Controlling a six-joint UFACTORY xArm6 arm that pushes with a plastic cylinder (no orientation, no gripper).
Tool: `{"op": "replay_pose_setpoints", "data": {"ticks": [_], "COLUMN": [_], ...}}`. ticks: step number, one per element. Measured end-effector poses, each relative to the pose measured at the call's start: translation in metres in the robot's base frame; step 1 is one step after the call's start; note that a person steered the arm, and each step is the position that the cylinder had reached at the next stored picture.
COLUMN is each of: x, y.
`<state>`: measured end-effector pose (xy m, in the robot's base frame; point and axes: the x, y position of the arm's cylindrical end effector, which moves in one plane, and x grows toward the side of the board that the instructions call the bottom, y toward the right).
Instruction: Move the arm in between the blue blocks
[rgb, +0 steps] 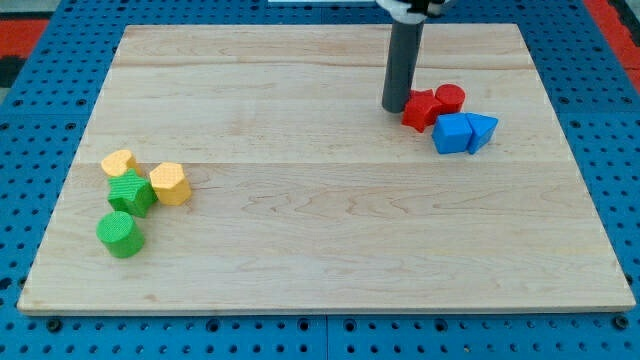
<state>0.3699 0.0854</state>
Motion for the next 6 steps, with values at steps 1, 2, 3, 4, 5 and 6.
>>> {"op": "replay_pose_setpoints", "data": {"ticks": [1,2,3,4,5,6], "x": [0.068,0.086,0.069,0.062,0.056,0.045], "y": [-0.002,0.022,0.056,0.098,0.113,0.068]}}
